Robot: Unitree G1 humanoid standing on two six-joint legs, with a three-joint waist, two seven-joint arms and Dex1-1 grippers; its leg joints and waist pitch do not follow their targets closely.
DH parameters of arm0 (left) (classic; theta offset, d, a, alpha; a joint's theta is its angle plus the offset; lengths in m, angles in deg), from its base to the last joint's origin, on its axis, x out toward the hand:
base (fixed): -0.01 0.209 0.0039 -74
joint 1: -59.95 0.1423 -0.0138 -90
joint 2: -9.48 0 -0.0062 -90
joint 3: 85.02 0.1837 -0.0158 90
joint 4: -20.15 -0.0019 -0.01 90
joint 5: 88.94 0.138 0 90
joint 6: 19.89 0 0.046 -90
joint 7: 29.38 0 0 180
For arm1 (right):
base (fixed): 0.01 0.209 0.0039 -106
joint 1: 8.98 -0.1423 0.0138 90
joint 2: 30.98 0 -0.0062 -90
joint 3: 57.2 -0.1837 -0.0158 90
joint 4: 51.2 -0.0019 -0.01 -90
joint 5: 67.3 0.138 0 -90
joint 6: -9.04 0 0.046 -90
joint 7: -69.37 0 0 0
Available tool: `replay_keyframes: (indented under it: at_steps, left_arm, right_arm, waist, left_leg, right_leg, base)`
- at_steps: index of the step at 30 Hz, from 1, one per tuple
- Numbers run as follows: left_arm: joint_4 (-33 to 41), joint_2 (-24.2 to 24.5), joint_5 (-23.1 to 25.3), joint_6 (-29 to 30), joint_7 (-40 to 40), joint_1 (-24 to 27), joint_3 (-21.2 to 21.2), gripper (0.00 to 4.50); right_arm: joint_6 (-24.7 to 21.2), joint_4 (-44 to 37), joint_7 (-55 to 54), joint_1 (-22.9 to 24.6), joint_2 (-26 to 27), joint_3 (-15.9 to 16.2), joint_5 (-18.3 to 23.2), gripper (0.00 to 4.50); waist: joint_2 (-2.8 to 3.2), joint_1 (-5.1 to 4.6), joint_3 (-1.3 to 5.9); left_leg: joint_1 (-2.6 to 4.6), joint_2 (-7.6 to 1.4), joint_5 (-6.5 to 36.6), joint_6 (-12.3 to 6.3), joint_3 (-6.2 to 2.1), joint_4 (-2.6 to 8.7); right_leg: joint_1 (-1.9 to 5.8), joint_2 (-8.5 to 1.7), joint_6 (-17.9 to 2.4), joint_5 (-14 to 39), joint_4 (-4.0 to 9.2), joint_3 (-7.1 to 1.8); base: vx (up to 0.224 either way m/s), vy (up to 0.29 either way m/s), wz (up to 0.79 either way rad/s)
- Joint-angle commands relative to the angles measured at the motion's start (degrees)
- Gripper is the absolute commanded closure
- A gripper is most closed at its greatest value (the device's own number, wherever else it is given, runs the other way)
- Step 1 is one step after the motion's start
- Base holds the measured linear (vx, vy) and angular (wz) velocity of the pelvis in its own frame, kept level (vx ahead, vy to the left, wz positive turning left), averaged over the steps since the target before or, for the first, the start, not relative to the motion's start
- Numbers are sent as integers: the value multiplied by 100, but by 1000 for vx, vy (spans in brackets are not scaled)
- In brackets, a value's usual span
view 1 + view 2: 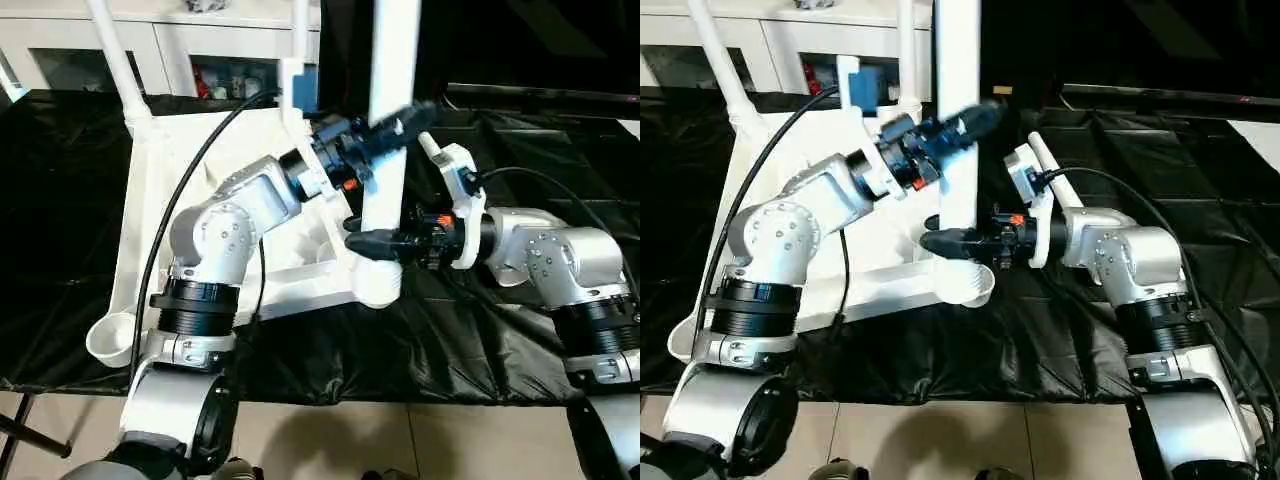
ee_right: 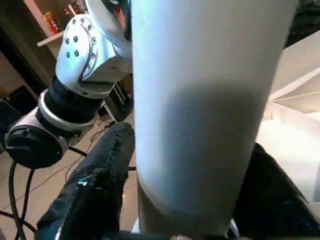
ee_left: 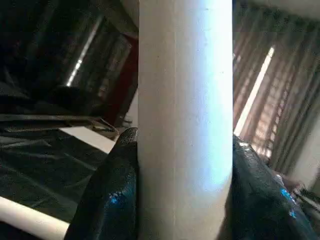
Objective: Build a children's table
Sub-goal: Pick table leg
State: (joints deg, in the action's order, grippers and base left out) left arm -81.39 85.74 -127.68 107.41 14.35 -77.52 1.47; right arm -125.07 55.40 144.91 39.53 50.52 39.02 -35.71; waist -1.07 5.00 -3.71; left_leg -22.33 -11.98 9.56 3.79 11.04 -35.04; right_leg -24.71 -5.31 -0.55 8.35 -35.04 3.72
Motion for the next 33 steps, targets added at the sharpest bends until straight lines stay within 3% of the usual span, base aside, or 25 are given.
replay_keyframes:
  at_steps: [1, 8, 9, 18, 20, 22, 23, 33]
  left_arm:
    - [69, 14, 26, -29, 101, -2, 101, 267]
    - [127, 32, -4, 4, 214, 12, 154, 267]
    - [132, 34, -5, 2, 218, 14, 159, 267]
    - [169, 46, -60, 18, 306, 35, 163, 267]
    - [173, 55, -79, 42, 340, 33, 175, 267]
    - [173, 54, -96, 56, 355, 32, 176, 267]
    - [171, 51, -99, 55, 352, 31, 173, 267]
    - [121, 55, -13, -3, 321, 49, 178, 267]
  right_arm:
    - [118, 37, 48, -154, -66, 54, -65, 145]
    - [305, 279, 324, -292, -178, 291, -297, 142]
    - [314, 292, 335, -298, -181, 299, -308, 141]
    - [373, 368, 377, -296, -190, 365, -365, 141]
    - [384, 393, 383, -299, -176, 348, -366, 180]
    - [397, 431, 389, -302, -149, 332, -378, 182]
    - [399, 437, 397, -298, -142, 333, -382, 204]
    - [434, 473, 363, -255, -83, 322, -395, 259]
  waist:
    - [-12, 1, 512]
    - [-14, 5, 510]
    - [-44, 8, 510]
    - [-29, 10, 512]
    - [-9, 9, 513]
    - [2, 14, 515]
    - [-9, 8, 517]
    - [-14, 9, 516]
  left_leg:
    - [101, -57, 965, -195, -33, 335]
    - [96, -59, 975, -216, -32, 331]
    - [98, -57, 981, -217, -29, 328]
    - [96, -62, 941, -250, -27, 327]
    - [97, -57, 966, -245, -30, 326]
    - [101, -61, 967, -245, -33, 326]
    - [102, -62, 977, -248, -30, 325]
    - [104, -63, 1000, -240, -31, 325]
  right_leg:
    - [418, -177, -1187, 1218, 385, -154]
    - [422, -177, -1255, 1146, 371, -153]
    - [425, -182, -1239, 1206, 372, -155]
    - [418, -175, -1235, 1176, 370, -155]
    - [423, -174, -1242, 1194, 371, -153]
    - [421, -174, -1244, 1180, 370, -153]
    - [421, -169, -1262, 1139, 370, -152]
    - [420, -174, -1274, 1158, 369, -152]
  base:
    - [0, 0, 0]
    - [0, 0, 0]
    - [0, 0, 0]
    - [0, 0, 0]
    - [0, 0, 0]
    - [0, 0, 0]
    - [0, 0, 0]
    - [0, 0, 0]
